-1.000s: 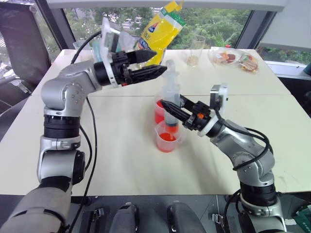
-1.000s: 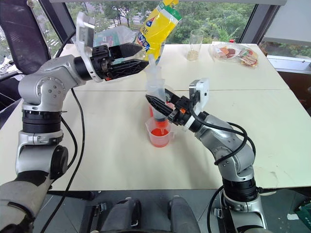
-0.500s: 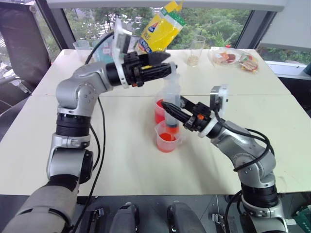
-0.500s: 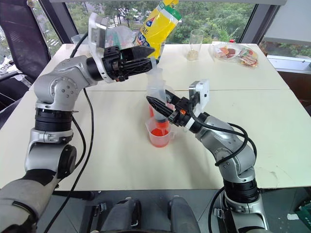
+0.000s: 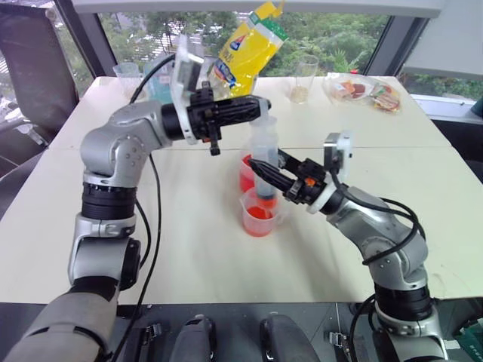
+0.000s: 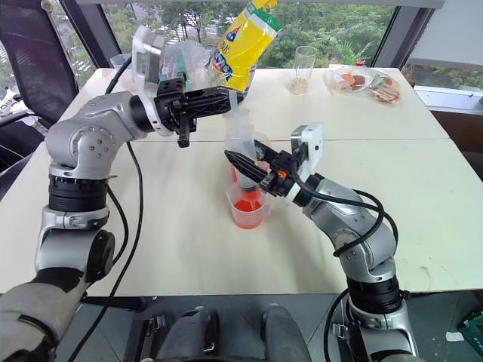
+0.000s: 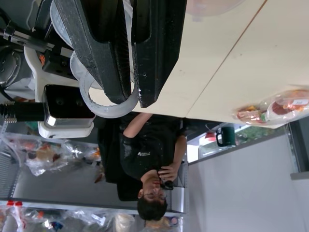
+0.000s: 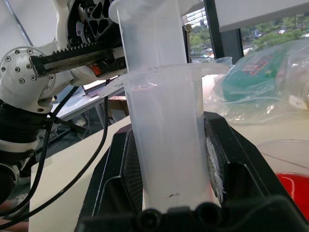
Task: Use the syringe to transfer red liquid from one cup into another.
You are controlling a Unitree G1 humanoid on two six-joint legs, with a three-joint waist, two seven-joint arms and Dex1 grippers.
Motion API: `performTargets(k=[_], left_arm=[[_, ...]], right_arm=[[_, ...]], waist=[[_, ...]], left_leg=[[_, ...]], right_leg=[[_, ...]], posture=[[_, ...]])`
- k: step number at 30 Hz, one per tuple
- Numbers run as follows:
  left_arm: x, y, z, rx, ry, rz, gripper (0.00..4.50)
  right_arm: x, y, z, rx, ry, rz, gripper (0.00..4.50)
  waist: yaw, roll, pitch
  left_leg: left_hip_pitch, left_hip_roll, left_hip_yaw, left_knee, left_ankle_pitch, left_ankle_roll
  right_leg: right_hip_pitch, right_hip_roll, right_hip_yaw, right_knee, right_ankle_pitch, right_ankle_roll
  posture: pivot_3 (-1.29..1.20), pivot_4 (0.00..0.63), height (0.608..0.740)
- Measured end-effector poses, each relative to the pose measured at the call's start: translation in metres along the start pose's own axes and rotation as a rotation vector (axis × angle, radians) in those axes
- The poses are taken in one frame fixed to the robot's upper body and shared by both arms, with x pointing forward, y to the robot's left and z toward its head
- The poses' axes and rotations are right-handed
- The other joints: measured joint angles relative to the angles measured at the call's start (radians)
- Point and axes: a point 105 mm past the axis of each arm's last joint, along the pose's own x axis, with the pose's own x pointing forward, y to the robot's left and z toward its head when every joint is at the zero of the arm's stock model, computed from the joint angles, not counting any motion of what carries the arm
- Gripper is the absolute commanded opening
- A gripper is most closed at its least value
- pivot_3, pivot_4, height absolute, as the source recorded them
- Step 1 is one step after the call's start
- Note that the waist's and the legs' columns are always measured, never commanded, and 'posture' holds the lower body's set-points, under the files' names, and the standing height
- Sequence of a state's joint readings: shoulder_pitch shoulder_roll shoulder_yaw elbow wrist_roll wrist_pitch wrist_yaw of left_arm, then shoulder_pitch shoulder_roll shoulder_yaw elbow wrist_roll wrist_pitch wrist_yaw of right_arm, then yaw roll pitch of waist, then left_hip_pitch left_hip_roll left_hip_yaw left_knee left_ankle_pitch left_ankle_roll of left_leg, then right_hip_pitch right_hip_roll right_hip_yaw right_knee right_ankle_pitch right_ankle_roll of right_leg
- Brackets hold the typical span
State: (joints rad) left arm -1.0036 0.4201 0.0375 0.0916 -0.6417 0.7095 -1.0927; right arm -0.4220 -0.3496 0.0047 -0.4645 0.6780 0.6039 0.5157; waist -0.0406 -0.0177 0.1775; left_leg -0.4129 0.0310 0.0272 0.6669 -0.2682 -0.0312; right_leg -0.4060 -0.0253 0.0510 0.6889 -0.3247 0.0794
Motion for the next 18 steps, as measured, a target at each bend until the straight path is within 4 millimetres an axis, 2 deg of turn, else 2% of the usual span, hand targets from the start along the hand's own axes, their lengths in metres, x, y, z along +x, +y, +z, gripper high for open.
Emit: performTargets(k=[18], left_arm=[[-0.005, -0.005, -0.016, 0.051, 0.033, 0.040, 0.09]], right_arm=[[0.008, -0.001, 0.001, -0.004, 0.025, 0.031, 1.37]], waist=[[0.001, 0.000, 0.000]], left_leg=[[0.000, 0.000, 0.000, 0.000, 0.000, 0.000]], right_leg=[[0.000, 0.000, 0.000, 0.000, 0.000, 0.000]], posture=[[0.00, 0.150, 0.740]])
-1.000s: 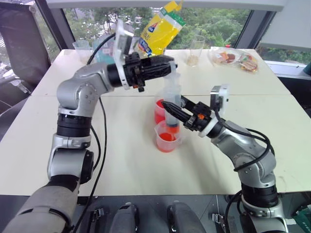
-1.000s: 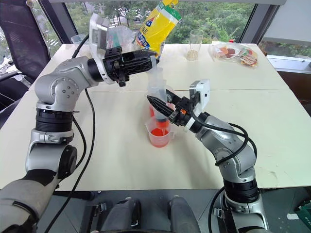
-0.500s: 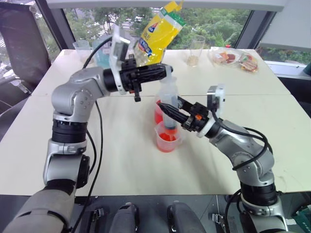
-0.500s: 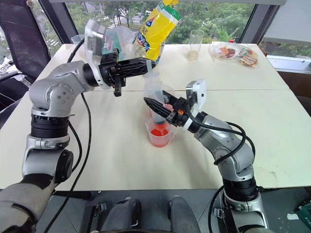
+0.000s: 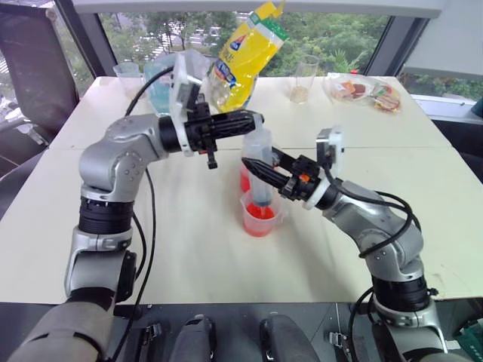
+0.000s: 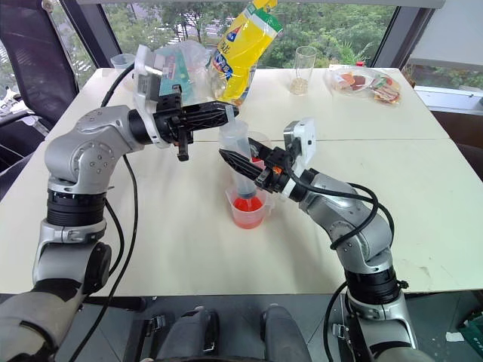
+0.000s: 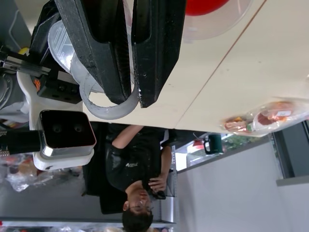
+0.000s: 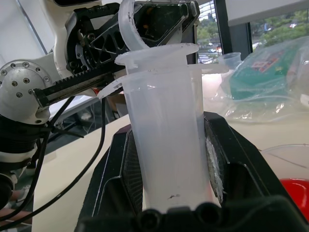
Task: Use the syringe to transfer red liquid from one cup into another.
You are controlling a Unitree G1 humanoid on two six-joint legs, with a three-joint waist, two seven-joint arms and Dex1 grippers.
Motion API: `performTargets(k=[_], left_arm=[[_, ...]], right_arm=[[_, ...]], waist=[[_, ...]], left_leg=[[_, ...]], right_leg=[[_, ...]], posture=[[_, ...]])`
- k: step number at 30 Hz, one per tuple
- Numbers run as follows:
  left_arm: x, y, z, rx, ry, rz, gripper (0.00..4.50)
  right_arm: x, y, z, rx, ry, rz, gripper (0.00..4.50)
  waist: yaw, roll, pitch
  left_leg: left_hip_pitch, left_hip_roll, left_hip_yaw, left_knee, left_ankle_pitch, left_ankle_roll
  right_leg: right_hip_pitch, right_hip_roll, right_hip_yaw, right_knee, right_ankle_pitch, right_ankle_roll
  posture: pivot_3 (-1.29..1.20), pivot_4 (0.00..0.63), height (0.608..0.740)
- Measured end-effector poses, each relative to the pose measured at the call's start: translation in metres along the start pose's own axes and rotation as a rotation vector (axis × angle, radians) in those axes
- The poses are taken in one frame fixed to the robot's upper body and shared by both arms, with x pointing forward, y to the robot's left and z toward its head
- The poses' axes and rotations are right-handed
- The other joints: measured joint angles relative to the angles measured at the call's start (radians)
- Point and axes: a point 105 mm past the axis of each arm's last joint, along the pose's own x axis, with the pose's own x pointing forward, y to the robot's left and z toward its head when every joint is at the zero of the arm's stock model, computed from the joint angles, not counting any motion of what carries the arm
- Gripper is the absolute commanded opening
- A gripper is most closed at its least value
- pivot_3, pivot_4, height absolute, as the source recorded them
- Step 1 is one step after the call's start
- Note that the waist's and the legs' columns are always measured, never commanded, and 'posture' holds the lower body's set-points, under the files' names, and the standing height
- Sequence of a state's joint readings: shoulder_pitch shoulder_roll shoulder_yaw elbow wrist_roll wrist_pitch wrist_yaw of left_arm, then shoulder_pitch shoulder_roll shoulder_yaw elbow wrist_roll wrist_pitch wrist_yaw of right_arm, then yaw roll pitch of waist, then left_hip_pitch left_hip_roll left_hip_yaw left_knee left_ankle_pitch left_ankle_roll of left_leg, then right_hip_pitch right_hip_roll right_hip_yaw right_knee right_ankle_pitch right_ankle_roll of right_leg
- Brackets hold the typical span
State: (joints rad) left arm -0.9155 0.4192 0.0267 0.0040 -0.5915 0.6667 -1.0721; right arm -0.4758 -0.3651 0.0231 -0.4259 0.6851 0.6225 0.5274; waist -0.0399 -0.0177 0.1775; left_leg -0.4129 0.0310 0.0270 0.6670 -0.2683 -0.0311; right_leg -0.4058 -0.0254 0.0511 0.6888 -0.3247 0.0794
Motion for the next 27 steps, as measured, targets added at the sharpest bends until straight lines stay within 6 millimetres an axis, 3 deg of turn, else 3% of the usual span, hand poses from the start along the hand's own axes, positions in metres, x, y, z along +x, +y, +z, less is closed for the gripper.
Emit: performTargets(k=[4, 5, 7, 14, 23, 27], left_arm=[[0.000, 0.001, -0.001, 0.005, 0.006, 0.006, 0.09], [0.001, 0.001, -0.001, 0.005, 0.006, 0.007, 0.37], [0.001, 0.001, -0.001, -0.001, 0.007, 0.004, 1.04], [0.002, -0.002, -0.005, -0.063, 0.043, -0.032, 4.45], [-0.040, 0.012, 0.004, -0.027, 0.111, 0.096, 4.45], [-0.046, 0.010, 0.000, -0.045, 0.106, 0.105, 4.45]], right_arm=[[0.000, -0.001, -0.001, 0.007, 0.007, 0.000, 1.37], [0.000, -0.002, -0.001, 0.008, 0.008, -0.001, 1.37], [-0.001, -0.004, -0.002, 0.011, 0.012, -0.011, 1.37], [-0.004, -0.014, 0.011, -0.008, -0.041, -0.053, 1.37], [-0.004, -0.012, 0.013, -0.010, -0.050, -0.036, 1.37], [-0.005, -0.017, 0.023, 0.021, -0.065, -0.045, 1.37]], waist=[[0.000, 0.000, 0.000], [0.000, 0.000, 0.000], [0.000, 0.000, 0.000], [-0.002, 0.000, 0.000], [-0.002, 0.000, 0.000], [0.003, 0.000, 0.000]], left_leg=[[0.000, 0.000, 0.000, 0.000, 0.000, 0.000], [0.000, 0.000, 0.000, 0.000, 0.000, 0.000], [0.000, 0.000, 0.000, 0.000, 0.000, 0.000], [0.000, 0.000, 0.000, 0.000, 0.000, 0.000], [0.001, 0.000, 0.000, 0.000, 0.000, 0.000], [0.001, 0.000, 0.000, 0.000, 0.000, 0.000]], right_leg=[[0.000, 0.000, 0.000, 0.000, 0.000, 0.000], [0.000, 0.000, 0.000, 0.000, 0.000, 0.000], [0.000, 0.000, 0.000, 0.000, 0.000, 0.000], [0.000, 0.000, 0.000, 0.000, 0.000, 0.000], [0.001, 0.000, 0.000, 0.000, 0.000, 0.000], [0.001, -0.001, 0.000, 0.000, 0.000, 0.000]], posture=[[0.00, 0.150, 0.740], [0.00, 0.150, 0.740], [0.00, 0.150, 0.740], [0.00, 0.150, 0.740], [0.00, 0.150, 0.740], [0.00, 0.150, 0.740]])
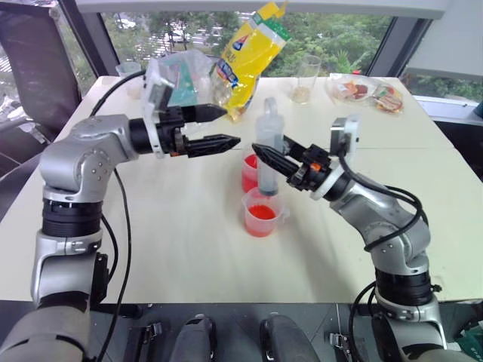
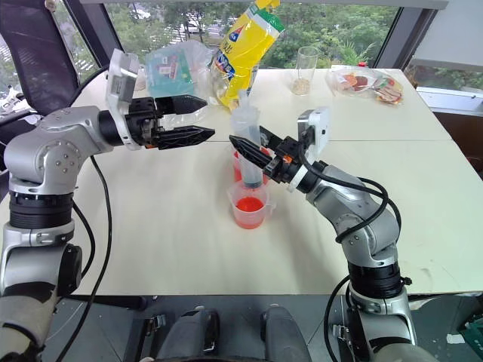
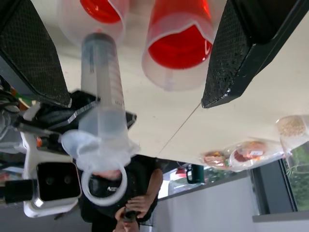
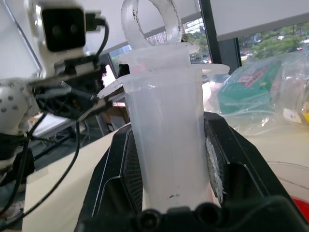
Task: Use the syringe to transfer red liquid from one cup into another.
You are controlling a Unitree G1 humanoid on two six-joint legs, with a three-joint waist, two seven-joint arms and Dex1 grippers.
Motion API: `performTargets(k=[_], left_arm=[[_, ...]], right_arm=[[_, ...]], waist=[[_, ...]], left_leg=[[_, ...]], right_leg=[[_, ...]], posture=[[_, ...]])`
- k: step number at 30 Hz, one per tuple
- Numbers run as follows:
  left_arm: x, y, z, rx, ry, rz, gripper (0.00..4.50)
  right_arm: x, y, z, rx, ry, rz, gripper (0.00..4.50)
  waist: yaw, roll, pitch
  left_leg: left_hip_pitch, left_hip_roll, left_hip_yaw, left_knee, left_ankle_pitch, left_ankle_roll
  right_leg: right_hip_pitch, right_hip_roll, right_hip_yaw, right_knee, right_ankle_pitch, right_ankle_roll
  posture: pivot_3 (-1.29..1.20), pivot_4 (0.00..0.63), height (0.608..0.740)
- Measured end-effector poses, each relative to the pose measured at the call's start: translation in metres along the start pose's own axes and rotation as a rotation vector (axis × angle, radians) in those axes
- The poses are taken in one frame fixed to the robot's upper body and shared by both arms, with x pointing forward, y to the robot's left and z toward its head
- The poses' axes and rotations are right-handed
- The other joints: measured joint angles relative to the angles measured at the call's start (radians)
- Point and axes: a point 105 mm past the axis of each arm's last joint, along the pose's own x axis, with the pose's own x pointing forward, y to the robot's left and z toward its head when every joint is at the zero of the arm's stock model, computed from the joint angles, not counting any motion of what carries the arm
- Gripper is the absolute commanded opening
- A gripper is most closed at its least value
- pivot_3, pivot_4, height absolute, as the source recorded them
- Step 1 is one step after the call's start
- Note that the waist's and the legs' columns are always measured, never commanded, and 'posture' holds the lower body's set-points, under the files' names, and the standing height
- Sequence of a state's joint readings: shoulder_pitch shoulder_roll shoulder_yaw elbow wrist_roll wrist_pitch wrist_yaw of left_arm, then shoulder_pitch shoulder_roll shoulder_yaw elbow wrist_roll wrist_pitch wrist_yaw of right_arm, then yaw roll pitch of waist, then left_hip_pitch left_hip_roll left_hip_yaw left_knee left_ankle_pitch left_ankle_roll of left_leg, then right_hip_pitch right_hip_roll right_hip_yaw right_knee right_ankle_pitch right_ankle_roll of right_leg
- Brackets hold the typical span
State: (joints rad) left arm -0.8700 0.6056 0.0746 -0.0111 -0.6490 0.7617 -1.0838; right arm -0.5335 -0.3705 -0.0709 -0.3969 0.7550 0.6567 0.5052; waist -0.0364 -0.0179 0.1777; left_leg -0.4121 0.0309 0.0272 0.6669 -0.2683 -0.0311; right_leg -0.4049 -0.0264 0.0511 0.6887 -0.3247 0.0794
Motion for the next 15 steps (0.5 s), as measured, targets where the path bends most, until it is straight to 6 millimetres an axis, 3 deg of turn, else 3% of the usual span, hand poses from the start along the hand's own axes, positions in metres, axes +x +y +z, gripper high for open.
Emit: performTargets(k=[5, 7, 9, 12, 15], left_arm=[[0.000, -0.006, -0.011, -0.032, 0.003, 0.005, 4.45], [-0.001, -0.007, -0.018, -0.046, 0.006, 0.014, 4.45], [0.000, -0.011, -0.024, -0.064, 0.005, 0.012, 4.45], [0.001, -0.013, -0.026, -0.065, 0.005, 0.014, 4.45], [0.001, -0.016, -0.029, -0.064, 0.007, 0.012, 4.45]], right_arm=[[0.003, -0.021, 0.051, 0.008, -0.022, -0.088, 1.37], [-0.002, -0.047, 0.058, 0.000, 0.080, -0.202, 1.37], [-0.019, -0.080, 0.058, 0.039, 0.197, -0.358, 1.37], [-0.048, -0.111, 0.037, 0.091, 0.426, -0.504, 1.37], [-0.080, -0.135, -0.001, 0.142, 0.681, -0.646, 1.37]], waist=[[-0.003, 0.000, 0.000], [-0.003, 0.000, 0.000], [0.003, 0.000, 0.000], [0.004, 0.000, 0.000], [0.000, 0.000, 0.000]], left_leg=[[0.000, 0.000, 0.000, 0.000, 0.000, 0.000], [0.000, 0.000, 0.000, 0.000, 0.000, 0.000], [0.000, 0.000, 0.000, -0.001, 0.000, 0.000], [-0.001, 0.000, 0.000, -0.002, -0.001, 0.001], [-0.001, 0.000, 0.001, -0.002, -0.001, 0.002]], right_leg=[[0.000, 0.000, 0.000, 0.000, 0.000, 0.000], [0.000, -0.001, 0.000, 0.000, 0.000, 0.000], [0.001, -0.001, 0.000, -0.002, 0.000, 0.000], [0.000, -0.001, 0.000, -0.004, 0.000, 0.000], [0.000, 0.000, 0.001, -0.005, 0.000, 0.000]], posture=[[0.00, 0.150, 0.740], [0.00, 0.150, 0.740], [0.00, 0.150, 0.740], [0.00, 0.150, 0.740], [0.00, 0.150, 0.740]])
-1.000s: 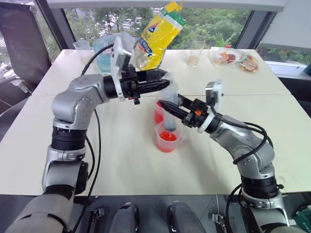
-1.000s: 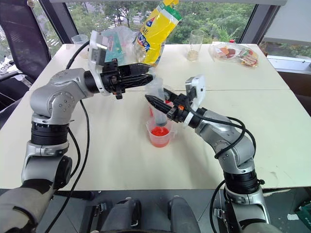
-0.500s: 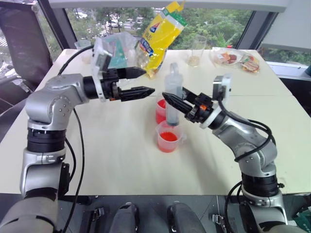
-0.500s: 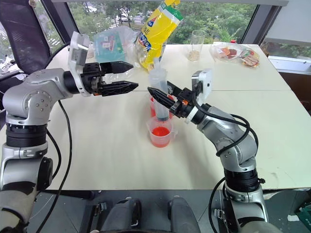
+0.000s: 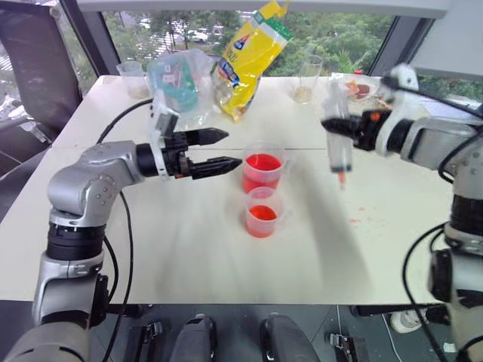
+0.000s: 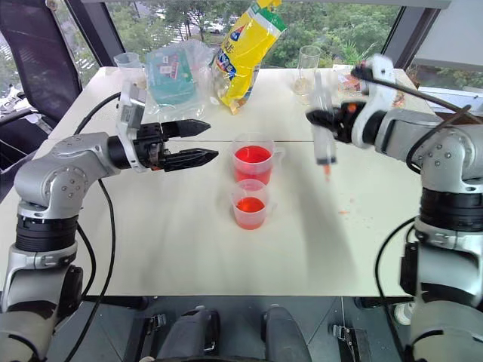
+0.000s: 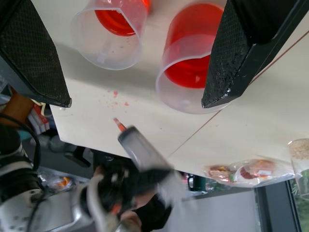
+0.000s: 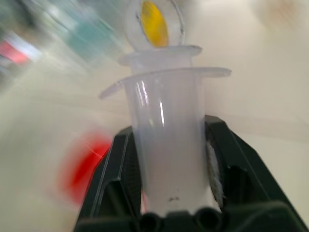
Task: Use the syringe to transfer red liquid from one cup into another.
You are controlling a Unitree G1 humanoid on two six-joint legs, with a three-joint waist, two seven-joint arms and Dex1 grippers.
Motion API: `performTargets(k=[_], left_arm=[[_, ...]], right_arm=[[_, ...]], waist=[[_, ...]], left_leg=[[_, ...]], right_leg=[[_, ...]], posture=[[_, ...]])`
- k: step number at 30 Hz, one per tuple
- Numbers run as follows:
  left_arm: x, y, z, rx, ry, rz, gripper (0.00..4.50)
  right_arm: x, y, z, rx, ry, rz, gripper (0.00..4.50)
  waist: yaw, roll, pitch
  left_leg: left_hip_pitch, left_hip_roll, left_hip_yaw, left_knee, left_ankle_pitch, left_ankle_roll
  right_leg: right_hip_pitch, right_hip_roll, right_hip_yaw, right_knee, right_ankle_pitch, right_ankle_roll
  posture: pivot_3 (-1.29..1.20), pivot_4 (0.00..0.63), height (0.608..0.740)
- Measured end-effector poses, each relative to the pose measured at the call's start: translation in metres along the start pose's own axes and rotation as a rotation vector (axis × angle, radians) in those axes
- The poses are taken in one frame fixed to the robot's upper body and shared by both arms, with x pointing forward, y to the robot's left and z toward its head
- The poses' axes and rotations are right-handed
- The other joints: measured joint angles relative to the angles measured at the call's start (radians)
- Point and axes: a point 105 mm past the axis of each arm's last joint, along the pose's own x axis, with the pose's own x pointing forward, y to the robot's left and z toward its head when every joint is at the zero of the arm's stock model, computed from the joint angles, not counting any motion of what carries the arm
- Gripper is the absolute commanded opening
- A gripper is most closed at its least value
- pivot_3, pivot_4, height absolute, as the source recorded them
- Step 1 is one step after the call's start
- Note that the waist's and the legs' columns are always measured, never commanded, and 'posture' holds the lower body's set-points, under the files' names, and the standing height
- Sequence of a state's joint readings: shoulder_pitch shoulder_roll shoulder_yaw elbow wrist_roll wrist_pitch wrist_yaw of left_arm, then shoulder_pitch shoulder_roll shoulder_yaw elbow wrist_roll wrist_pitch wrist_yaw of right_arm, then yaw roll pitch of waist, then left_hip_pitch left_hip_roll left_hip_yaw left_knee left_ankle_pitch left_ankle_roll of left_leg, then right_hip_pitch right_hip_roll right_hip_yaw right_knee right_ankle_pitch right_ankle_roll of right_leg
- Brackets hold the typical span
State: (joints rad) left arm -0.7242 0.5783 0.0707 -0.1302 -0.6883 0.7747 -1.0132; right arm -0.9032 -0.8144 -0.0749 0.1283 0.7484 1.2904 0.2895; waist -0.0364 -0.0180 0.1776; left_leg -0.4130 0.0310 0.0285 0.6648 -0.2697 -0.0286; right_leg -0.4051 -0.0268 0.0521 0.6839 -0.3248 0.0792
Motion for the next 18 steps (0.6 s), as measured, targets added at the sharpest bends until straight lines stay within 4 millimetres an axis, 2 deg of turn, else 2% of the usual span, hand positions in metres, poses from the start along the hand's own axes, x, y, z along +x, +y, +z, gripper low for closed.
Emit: performTargets(k=[3, 6, 11, 13, 15, 17, 18], left_arm=[[0.001, 0.000, -0.004, -0.011, 0.002, 0.008, 4.45], [0.002, -0.005, -0.005, -0.003, 0.000, 0.001, 4.45], [0.001, -0.007, -0.009, -0.009, 0.003, 0.013, 4.45], [0.001, -0.009, -0.007, -0.002, -0.001, 0.012, 4.50], [0.002, -0.011, -0.007, 0.002, -0.001, 0.013, 4.50], [0.001, -0.011, -0.007, -0.003, 0.001, 0.016, 4.50], [0.001, -0.012, -0.007, -0.007, 0.001, 0.016, 4.50]], right_arm=[[0.015, -0.021, -0.035, 0.035, 0.173, -0.082, 1.37], [0.023, -0.040, -0.060, 0.099, 0.278, -0.136, 1.37], [0.033, -0.051, -0.072, 0.152, 0.308, -0.145, 1.37], [0.035, -0.053, -0.073, 0.152, 0.313, -0.145, 2.41], [0.037, -0.054, -0.075, 0.155, 0.312, -0.138, 3.24], [0.038, -0.052, -0.075, 0.155, 0.314, -0.116, 4.33], [0.038, -0.051, -0.073, 0.151, 0.309, -0.108, 4.43]], waist=[[-0.008, 0.000, 0.000], [-0.007, 0.000, 0.000], [-0.007, 0.000, 0.000], [-0.007, 0.000, 0.000], [-0.006, 0.000, 0.000], [-0.007, 0.000, 0.000], [-0.006, 0.000, 0.000]], left_leg=[[-0.001, 0.000, 0.001, 0.000, 0.000, 0.000], [-0.001, 0.000, 0.001, 0.000, 0.000, 0.000], [-0.001, 0.000, 0.001, 0.000, 0.000, 0.000], [-0.001, 0.000, 0.001, 0.001, 0.000, 0.000], [-0.001, 0.000, 0.001, 0.001, 0.000, 0.000], [-0.001, 0.000, 0.001, 0.001, 0.000, 0.000], [-0.001, 0.000, 0.001, 0.001, 0.000, 0.000]], right_leg=[[-0.002, 0.001, 0.001, 0.001, 0.000, 0.000], [-0.002, 0.001, 0.001, 0.001, 0.000, 0.000], [-0.002, 0.001, 0.001, 0.001, 0.000, 0.000], [-0.001, 0.001, 0.001, 0.001, 0.000, 0.000], [-0.001, 0.001, 0.001, 0.001, 0.000, 0.000], [-0.001, 0.001, 0.000, 0.001, 0.000, 0.000], [-0.001, 0.001, 0.000, 0.001, 0.000, 0.000]], posture=[[0.00, 0.150, 0.740], [0.00, 0.150, 0.740], [0.00, 0.150, 0.740], [0.00, 0.150, 0.740], [0.00, 0.150, 0.740], [0.00, 0.150, 0.740], [0.00, 0.150, 0.740]])
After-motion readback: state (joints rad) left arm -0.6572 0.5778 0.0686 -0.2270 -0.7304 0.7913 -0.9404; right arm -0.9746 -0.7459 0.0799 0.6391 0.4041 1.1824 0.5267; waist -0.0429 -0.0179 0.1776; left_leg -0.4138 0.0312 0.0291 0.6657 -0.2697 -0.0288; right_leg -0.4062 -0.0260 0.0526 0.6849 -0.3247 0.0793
